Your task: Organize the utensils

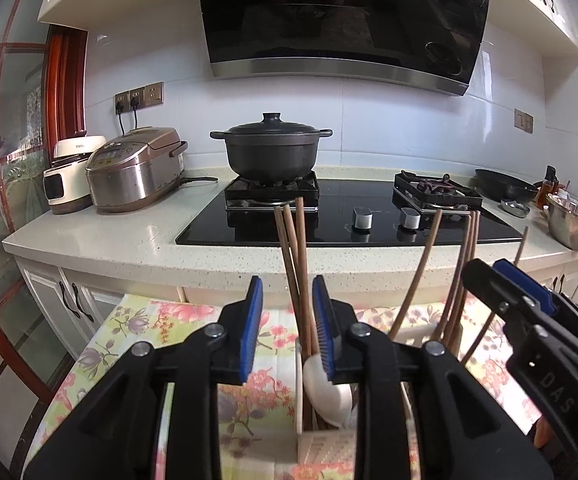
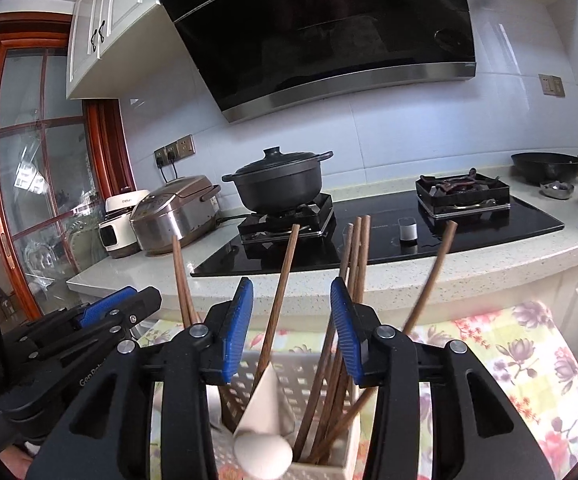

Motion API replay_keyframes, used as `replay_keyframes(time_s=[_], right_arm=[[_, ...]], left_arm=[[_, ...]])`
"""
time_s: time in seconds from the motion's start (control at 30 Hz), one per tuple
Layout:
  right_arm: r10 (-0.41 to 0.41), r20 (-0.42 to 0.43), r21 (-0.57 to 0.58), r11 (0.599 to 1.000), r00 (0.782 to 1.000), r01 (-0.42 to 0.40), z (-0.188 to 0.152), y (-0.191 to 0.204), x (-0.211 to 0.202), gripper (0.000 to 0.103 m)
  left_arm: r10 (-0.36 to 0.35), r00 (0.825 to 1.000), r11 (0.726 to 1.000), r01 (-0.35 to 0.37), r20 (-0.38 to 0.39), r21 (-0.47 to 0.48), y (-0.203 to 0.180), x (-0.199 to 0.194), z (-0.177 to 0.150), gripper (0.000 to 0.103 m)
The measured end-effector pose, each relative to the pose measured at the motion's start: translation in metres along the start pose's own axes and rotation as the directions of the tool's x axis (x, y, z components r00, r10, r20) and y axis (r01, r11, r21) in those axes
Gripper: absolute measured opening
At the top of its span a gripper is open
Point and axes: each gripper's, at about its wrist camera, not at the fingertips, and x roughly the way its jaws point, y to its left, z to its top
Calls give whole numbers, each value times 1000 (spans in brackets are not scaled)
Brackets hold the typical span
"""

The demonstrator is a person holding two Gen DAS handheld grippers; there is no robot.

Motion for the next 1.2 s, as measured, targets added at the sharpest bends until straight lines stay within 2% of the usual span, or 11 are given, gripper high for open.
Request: replay_keyframes(time_s=[0.13, 0.2, 0.27, 0.37, 0.53, 0.67, 0.8, 0.9, 1.2], right_arm=[[-9, -20, 8, 1000, 1000, 10, -12, 1, -16, 41], [-16, -32, 7, 1000, 999, 16, -20, 3, -27, 43], [-16, -49, 2, 1000, 999, 16, -29, 5, -38, 49], [-14, -72, -17, 1000, 997, 13, -45, 10, -55, 51], [-32, -87, -94, 995, 996, 24, -66, 26, -89, 61], [-51, -100, -159, 987, 994, 35, -79, 39, -113, 65], [-60, -119, -187, 982, 991, 37, -87, 45, -135, 70], [-50, -134, -164, 986, 990, 28, -90, 43, -152, 72], [-57, -137, -143, 989, 989, 37, -87, 35, -183, 74]], left_arm=[[-4, 1000, 1000, 4, -12, 6, 2, -13, -13, 41], [-6, 1000, 1000, 6, -18, 3, 4, -20, -22, 55], [-10, 1000, 1000, 9, -30, -7, 9, -30, -36, 63], [-34, 998, 999, 33, -55, -19, 15, -42, -56, 76], [-55, 996, 998, 53, -65, -28, 25, -69, -86, 88], [-39, 999, 999, 39, -20, -11, 30, -104, -102, 97], [-37, 999, 999, 37, 28, 21, 32, -142, -111, 98], [-54, 997, 998, 53, 52, 21, 37, -172, -116, 98], [-105, 994, 994, 105, 29, 11, 34, -212, -130, 98]])
